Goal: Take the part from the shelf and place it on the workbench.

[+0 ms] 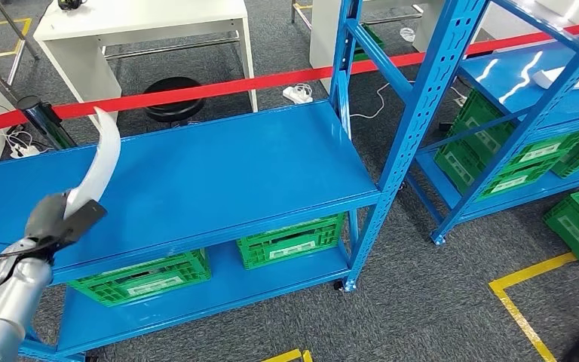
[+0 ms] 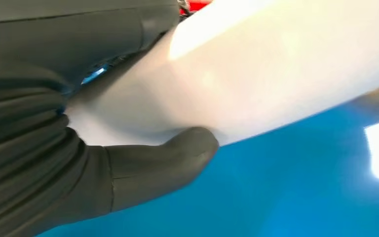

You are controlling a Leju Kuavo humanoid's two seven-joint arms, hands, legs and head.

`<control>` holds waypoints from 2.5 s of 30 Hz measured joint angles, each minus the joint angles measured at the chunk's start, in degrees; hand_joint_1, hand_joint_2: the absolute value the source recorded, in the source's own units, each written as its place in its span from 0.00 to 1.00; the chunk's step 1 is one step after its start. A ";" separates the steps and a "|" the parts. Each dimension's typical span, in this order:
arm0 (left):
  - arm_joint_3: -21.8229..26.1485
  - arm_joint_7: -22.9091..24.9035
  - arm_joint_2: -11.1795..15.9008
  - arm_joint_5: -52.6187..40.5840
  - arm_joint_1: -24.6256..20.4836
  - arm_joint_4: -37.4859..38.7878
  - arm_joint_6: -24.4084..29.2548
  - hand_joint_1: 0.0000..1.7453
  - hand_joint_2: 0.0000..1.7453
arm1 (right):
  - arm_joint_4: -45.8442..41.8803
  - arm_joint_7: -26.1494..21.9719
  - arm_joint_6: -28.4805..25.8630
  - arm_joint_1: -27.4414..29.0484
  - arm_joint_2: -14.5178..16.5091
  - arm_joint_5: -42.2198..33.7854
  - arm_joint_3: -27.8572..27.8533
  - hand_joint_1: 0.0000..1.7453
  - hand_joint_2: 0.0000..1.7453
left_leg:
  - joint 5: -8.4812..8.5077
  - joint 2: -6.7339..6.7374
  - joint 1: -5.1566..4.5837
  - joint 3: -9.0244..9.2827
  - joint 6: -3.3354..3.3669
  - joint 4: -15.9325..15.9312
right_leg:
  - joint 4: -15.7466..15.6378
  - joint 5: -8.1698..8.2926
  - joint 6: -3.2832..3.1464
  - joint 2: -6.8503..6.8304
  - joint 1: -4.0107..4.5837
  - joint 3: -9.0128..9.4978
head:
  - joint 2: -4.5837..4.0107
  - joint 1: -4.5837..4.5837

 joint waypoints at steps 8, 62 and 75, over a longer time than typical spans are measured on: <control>0.75 0.11 -5.48 36.12 2.72 -36.24 -18.12 1.00 1.00 | 0.00 -0.53 -0.89 0.01 -0.25 0.08 -1.18 0.00 0.00 | -0.06 0.03 -0.02 -0.15 0.08 0.07 | 0.00 0.04 0.09 0.10 -0.02 -0.11 | 0.00 0.00; -4.89 -1.24 -1.45 42.35 8.16 -59.17 -19.93 1.00 1.00 | 0.02 -1.94 -1.39 -0.08 1.33 -3.34 -6.33 0.00 0.00 | -6.05 0.37 -0.15 6.42 -0.61 0.26 | 1.53 4.14 -0.01 -0.40 -0.69 -5.08 | 0.00 0.15; -0.40 -3.94 2.97 44.05 20.96 -63.51 -19.19 1.00 1.00 | 0.01 0.39 -2.08 0.15 1.39 -1.52 -7.04 0.00 0.00 | 1.38 0.94 0.04 -2.11 1.08 0.60 | 7.70 -3.26 0.90 -0.63 -0.35 0.85 | 0.00 0.40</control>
